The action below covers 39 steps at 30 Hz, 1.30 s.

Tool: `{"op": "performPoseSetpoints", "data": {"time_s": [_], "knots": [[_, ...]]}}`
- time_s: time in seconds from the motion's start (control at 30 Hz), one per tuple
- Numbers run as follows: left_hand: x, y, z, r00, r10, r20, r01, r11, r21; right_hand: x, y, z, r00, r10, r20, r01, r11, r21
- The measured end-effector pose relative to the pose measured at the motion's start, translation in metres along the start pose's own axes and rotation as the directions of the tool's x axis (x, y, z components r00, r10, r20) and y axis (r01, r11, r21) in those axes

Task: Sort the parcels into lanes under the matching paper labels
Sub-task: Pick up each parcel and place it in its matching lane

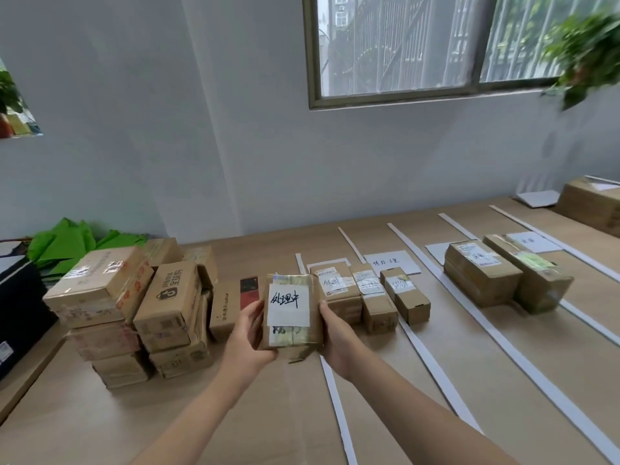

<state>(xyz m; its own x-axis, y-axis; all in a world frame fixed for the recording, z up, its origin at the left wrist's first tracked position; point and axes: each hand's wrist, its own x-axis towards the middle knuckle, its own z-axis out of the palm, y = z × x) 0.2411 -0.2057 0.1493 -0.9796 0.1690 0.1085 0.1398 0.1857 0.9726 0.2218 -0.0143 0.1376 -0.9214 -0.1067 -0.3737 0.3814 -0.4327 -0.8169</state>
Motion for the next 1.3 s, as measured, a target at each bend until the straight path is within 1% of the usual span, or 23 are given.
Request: {"op": "performPoseSetpoints", "data": {"time_s": [0.1, 0.17, 0.37, 0.5, 0.63, 0.8, 0.87, 0.93, 1.03, 1.2, 1.3], "knots": [[0.002, 0.005, -0.004, 0.999, -0.005, 0.04, 0.007, 0.999, -0.042, -0.005, -0.001, 0.006, 1.0, -0.024, 0.014, 0.025, 1.0, -0.019], [0.001, 0.006, -0.005, 0.998, -0.01, 0.055, 0.013, 0.998, -0.064, -0.01, -0.006, 0.013, 0.998, -0.058, -0.002, 0.058, 0.997, -0.044], [0.004, -0.002, 0.013, 0.992, -0.023, 0.12, 0.041, 0.988, -0.146, -0.023, -0.014, 0.001, 0.987, -0.113, -0.116, 0.109, 0.993, -0.041], [-0.001, -0.008, 0.041, 0.991, -0.084, 0.099, 0.108, 0.96, -0.258, -0.043, -0.014, -0.025, 0.977, -0.158, -0.146, 0.148, 0.986, -0.076], [-0.007, 0.004, 0.079, 0.991, -0.108, 0.079, 0.128, 0.942, -0.311, -0.066, -0.02, -0.056, 0.962, -0.212, -0.173, 0.193, 0.974, -0.119], [-0.005, 0.047, 0.151, 0.986, -0.055, 0.16, 0.109, 0.928, -0.356, -0.105, -0.047, -0.116, 0.929, -0.29, -0.232, 0.279, 0.957, -0.081], [-0.01, 0.061, 0.186, 0.981, -0.032, 0.193, 0.1, 0.929, -0.356, -0.121, -0.063, -0.146, 0.911, -0.322, -0.258, 0.309, 0.947, -0.092], [-0.017, 0.071, 0.223, 0.979, -0.023, 0.201, 0.094, 0.931, -0.353, -0.14, -0.076, -0.175, 0.898, -0.341, -0.276, 0.329, 0.94, -0.092], [-0.026, 0.085, 0.284, 0.985, 0.0, 0.173, 0.057, 0.944, -0.325, -0.168, -0.089, -0.219, 0.886, -0.359, -0.295, 0.351, 0.933, -0.08], [-0.05, 0.103, 0.387, 0.976, 0.015, 0.218, 0.059, 0.943, -0.327, -0.217, -0.109, -0.313, 0.867, -0.343, -0.362, 0.34, 0.938, -0.074], [-0.068, 0.112, 0.442, 0.973, 0.014, 0.231, 0.063, 0.944, -0.324, -0.245, -0.118, -0.367, 0.862, -0.348, -0.369, 0.336, 0.937, -0.1]]}}
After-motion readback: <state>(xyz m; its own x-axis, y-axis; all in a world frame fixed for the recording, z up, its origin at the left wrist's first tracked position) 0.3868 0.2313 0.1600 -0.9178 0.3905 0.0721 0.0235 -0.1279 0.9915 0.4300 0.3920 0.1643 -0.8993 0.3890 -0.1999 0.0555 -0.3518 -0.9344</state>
